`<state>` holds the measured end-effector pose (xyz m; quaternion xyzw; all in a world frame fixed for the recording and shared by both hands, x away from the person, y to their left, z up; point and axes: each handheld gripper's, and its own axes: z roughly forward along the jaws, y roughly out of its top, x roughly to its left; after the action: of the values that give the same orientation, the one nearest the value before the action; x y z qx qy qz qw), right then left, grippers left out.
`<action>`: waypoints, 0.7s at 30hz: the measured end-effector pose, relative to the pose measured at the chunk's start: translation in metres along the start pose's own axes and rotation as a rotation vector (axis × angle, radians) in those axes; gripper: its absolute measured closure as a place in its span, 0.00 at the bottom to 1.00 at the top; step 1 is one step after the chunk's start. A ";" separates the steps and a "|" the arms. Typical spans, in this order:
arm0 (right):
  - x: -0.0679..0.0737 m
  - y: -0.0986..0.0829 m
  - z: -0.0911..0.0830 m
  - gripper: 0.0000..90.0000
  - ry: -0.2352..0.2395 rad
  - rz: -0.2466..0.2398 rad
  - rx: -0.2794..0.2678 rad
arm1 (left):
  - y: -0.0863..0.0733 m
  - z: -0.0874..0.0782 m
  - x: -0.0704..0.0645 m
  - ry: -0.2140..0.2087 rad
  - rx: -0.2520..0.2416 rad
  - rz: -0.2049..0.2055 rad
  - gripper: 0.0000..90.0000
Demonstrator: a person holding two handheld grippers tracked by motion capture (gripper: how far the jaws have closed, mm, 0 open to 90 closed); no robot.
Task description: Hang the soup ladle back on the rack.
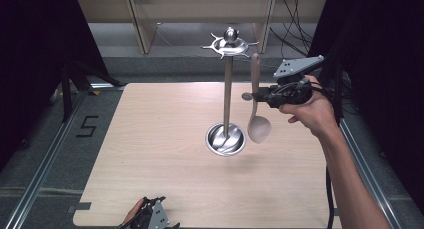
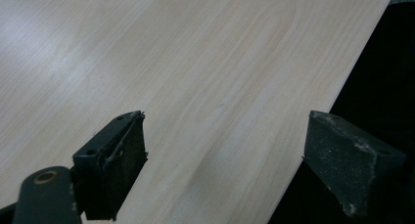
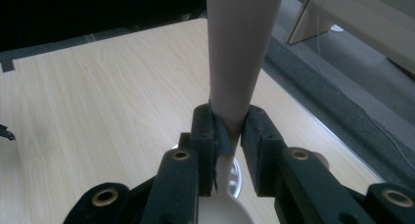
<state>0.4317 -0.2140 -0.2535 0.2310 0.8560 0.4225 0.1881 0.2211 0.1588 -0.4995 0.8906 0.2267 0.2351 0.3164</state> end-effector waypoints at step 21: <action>-0.002 0.006 0.013 0.85 0.027 0.011 0.031 | 0.000 -0.001 -0.001 0.006 -0.004 0.003 0.17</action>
<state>0.4415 -0.2034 -0.2561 0.2331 0.8635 0.4134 0.1708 0.2201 0.1587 -0.4985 0.8896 0.2259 0.2389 0.3169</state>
